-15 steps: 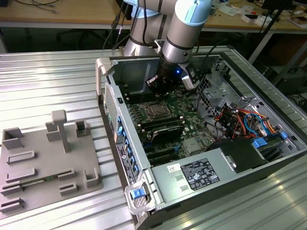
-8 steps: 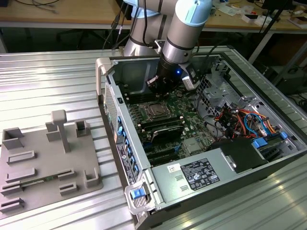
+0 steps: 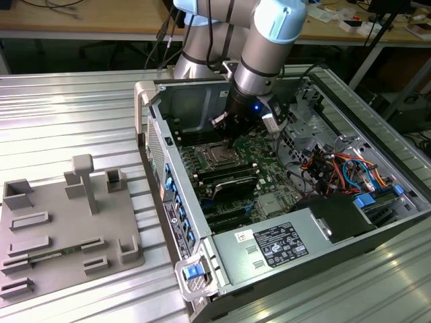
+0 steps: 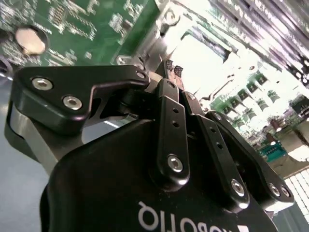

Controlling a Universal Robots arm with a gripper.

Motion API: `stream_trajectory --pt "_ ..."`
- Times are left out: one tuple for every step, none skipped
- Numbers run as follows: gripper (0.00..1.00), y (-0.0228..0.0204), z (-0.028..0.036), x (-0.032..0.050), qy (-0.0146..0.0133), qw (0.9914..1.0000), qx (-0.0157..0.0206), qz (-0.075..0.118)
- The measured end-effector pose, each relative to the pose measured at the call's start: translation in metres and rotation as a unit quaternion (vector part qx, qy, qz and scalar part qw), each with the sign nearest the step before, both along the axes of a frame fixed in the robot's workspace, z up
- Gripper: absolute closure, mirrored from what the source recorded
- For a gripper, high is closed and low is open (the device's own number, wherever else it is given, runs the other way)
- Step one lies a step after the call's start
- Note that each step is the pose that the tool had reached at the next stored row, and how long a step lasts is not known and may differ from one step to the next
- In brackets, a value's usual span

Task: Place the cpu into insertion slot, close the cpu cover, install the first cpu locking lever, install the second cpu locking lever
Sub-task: 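Install the second cpu locking lever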

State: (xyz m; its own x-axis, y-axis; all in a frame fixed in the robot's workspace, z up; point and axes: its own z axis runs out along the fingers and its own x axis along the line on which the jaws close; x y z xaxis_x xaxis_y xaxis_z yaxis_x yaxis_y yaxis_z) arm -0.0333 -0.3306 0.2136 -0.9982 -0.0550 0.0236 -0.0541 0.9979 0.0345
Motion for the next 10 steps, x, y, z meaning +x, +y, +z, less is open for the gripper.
stream_trajectory --pt "0.89 -0.0007 0.0001 0.0025 0.0000 1.00000 0.0000 0.000" --pt "0.89 -0.0013 0.0001 0.0048 0.0000 1.00000 0.0000 0.000" --pt "0.89 -0.0016 0.0000 0.0077 0.0000 1.00000 0.0000 0.000" --pt "0.89 -0.0016 0.0000 0.0085 0.0000 1.00000 0.0000 0.000" --pt "0.89 -0.0017 0.0000 0.0090 0.0000 1.00000 0.0000 0.000" --pt "0.89 -0.0017 0.0001 0.0090 0.0000 1.00000 0.0000 0.000" --pt "0.89 -0.0017 0.0000 0.0091 0.0000 1.00000 0.0000 0.000" --pt "0.89 -0.0017 0.0001 0.0092 0.0000 1.00000 0.0000 0.000" --pt "0.89 -0.0017 0.0001 0.0093 0.0000 1.00000 0.0000 0.000" --pt "0.89 -0.0017 0.0001 0.0094 0.0000 1.00000 0.0000 0.000"
